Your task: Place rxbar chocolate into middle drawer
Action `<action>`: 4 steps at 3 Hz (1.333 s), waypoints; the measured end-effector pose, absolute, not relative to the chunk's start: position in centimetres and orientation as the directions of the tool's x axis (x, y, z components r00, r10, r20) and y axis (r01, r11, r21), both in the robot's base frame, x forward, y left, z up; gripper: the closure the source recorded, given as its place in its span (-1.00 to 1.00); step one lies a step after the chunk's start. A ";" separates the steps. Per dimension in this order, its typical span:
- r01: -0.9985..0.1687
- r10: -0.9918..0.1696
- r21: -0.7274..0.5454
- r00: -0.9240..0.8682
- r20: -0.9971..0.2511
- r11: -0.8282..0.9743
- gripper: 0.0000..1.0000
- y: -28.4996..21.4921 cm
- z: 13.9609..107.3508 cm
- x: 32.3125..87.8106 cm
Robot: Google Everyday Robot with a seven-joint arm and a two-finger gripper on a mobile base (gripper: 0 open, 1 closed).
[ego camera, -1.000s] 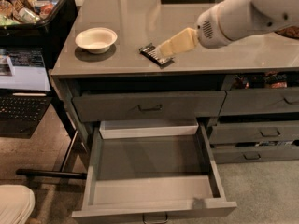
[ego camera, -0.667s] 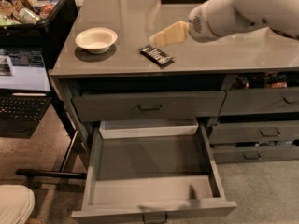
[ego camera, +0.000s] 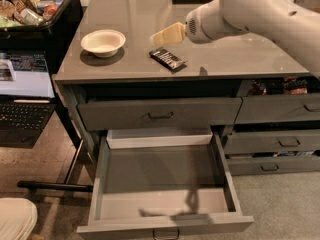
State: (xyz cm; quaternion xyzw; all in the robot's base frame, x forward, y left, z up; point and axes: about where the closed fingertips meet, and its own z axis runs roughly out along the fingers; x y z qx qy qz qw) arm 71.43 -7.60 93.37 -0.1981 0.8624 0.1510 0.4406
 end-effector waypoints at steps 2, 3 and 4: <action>-0.459 -0.260 0.041 -0.572 -0.778 0.888 -1.00 -6.8 88.6 75.1; -0.459 -0.293 0.011 -0.585 -0.756 0.888 -1.00 -6.4 86.8 76.2; -0.460 -0.323 -0.014 -0.600 -0.732 0.888 -1.00 -6.3 85.2 76.8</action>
Offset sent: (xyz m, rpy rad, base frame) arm 0.0571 0.0035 -0.0776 -0.1306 0.0766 -0.0354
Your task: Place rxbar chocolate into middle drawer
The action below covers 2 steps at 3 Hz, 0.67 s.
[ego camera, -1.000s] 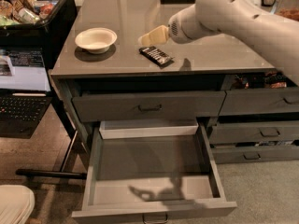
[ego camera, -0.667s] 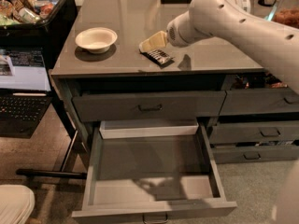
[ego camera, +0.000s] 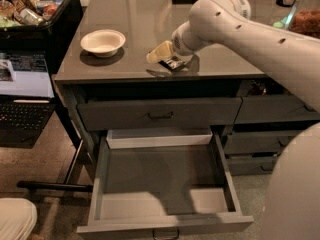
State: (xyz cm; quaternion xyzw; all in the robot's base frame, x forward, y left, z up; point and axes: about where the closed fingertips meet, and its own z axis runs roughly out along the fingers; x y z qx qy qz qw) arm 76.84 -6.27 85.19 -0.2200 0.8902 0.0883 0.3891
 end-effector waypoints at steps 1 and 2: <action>-0.452 -0.347 -0.043 -0.617 -0.706 0.891 -1.00 -6.3 83.9 77.1; -0.442 -0.360 -0.062 -0.633 -0.685 0.895 -0.64 -6.7 83.0 77.1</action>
Offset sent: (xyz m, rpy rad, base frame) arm 0.0025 -0.0123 -0.0294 -0.1043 0.0510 -0.0408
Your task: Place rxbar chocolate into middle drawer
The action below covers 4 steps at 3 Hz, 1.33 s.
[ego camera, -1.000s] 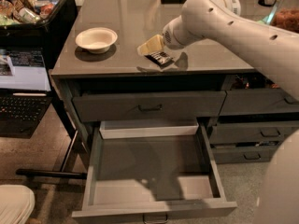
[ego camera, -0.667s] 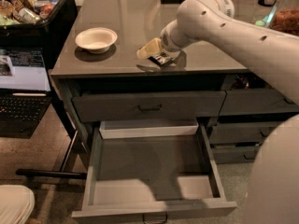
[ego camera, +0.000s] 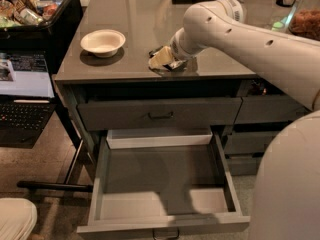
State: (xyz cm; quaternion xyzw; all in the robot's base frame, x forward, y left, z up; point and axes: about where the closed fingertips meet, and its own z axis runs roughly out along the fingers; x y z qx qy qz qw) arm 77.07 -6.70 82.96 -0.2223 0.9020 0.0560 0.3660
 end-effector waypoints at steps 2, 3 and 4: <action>-0.435 -0.359 -0.069 -0.631 -0.687 0.898 0.30 -7.0 83.5 76.9; -0.435 -0.359 -0.069 -0.631 -0.687 0.898 0.74 -7.0 84.0 76.9; -0.438 -0.359 -0.086 -0.592 -0.721 0.895 1.00 -7.1 85.7 75.6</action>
Offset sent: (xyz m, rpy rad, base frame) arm -0.0085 -0.0141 0.0218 0.0003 -0.0610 -0.0292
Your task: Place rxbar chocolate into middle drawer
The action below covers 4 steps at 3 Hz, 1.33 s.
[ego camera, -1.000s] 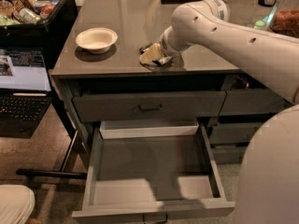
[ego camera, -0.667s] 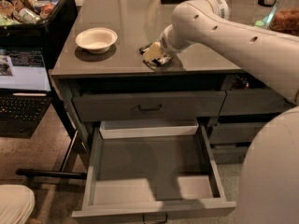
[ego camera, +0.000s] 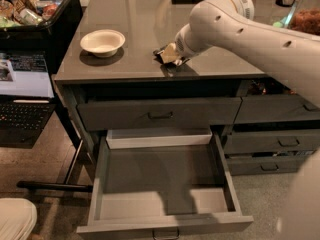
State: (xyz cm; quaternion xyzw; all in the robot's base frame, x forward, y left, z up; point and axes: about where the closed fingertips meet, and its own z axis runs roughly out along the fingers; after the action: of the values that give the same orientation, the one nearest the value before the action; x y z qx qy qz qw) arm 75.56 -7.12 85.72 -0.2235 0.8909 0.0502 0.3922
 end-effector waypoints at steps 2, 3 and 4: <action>-0.483 -0.369 -0.091 -0.519 -0.771 0.871 1.00 -7.4 88.1 70.0; -0.530 -0.346 -0.039 -0.495 -0.797 0.847 1.00 -8.1 88.2 66.3; -0.594 -0.308 0.063 -0.502 -0.808 0.802 1.00 -7.5 86.5 62.6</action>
Offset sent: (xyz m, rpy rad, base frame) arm -0.0995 -0.0165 0.0363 0.0700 -0.0991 0.1089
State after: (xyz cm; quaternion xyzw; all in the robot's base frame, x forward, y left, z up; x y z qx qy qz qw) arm 62.57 -7.48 86.46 -0.2652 0.8501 0.1690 0.4224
